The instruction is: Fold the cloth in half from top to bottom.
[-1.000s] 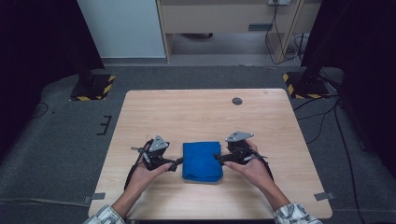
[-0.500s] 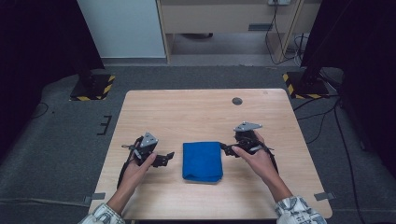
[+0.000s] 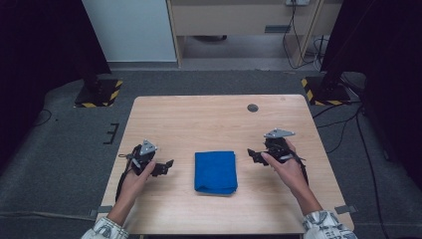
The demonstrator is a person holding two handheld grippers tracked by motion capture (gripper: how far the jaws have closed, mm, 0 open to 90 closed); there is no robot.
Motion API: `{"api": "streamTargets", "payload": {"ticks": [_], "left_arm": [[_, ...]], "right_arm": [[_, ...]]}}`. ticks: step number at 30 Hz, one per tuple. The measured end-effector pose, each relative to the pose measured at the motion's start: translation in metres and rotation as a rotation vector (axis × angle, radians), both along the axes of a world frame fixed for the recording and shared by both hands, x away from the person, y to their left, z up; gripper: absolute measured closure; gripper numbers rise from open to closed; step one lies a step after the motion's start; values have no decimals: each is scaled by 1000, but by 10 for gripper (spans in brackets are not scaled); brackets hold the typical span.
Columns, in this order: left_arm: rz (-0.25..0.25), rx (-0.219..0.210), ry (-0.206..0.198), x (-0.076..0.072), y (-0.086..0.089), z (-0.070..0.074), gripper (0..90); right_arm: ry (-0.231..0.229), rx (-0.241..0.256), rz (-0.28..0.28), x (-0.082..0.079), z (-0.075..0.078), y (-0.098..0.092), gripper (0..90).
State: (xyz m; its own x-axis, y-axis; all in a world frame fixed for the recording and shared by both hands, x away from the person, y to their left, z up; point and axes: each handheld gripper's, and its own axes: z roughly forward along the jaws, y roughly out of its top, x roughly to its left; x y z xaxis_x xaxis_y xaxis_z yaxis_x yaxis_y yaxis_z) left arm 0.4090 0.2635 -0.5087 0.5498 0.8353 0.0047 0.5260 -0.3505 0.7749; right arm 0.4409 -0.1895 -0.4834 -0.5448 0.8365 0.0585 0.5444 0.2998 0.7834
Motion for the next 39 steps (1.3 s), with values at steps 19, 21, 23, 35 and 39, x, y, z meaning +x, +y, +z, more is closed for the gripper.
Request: {"api": "streamTargets", "payload": {"ticks": [19, 21, 23, 35, 39], "left_arm": [[26, 85, 42, 5, 10, -11, 68], [30, 87, 47, 7, 11, -13, 68], [38, 93, 52, 9, 12, -15, 68], [55, 106, 55, 21, 8, -25, 54], [55, 54, 86, 22, 10, -28, 43]], "right_arm": [[48, -15, -115, -7, -25, -55, 106], [66, -16, -128, -8, -29, -58, 104], [68, -16, -148, -8, -32, -63, 105], [106, -30, -240, 8, -51, -73, 93], [85, -59, -242, 8, -54, -68, 78]]}}
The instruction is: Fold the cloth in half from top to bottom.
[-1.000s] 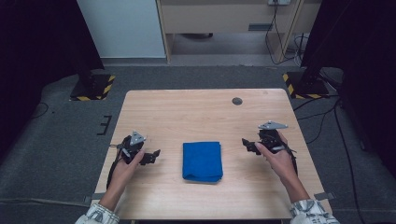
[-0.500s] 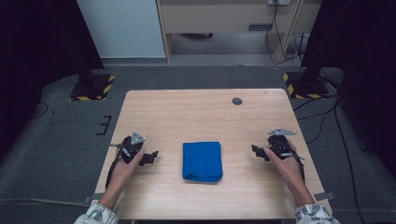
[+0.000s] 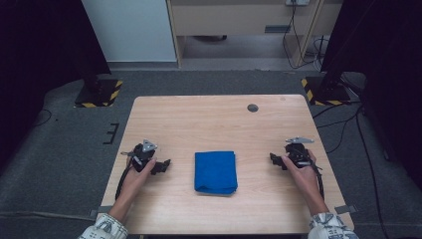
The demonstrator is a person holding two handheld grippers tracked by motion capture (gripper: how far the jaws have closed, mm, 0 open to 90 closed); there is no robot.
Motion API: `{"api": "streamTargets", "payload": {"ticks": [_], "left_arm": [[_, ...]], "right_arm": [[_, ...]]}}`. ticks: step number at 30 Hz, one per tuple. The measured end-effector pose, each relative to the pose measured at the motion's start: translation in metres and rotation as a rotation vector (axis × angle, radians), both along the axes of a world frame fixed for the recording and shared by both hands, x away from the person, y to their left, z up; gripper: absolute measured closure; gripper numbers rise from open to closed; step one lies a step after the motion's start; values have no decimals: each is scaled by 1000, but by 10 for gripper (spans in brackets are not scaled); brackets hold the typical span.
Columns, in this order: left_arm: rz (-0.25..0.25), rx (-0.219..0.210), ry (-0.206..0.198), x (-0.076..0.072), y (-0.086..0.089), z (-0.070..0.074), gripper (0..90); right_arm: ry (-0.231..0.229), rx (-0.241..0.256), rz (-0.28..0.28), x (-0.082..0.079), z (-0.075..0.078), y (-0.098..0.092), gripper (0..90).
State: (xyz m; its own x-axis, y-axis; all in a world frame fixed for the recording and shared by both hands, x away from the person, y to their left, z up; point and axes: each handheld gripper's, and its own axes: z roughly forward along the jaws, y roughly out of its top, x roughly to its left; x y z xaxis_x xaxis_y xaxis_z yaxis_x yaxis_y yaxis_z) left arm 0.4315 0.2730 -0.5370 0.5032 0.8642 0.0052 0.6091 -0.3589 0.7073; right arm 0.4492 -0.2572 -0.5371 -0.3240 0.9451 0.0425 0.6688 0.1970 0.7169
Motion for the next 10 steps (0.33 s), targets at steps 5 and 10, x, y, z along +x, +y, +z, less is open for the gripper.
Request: {"api": "streamTargets", "payload": {"ticks": [5, 10], "left_arm": [[-7, 2, 3, 0, -1, 0, 24], [-9, 3, 5, 0, -1, 0, 20]], "right_arm": [[-10, -41, 3, -2, -2, 6, 57], [-12, -44, 10, -7, -2, 6, 56]]}}
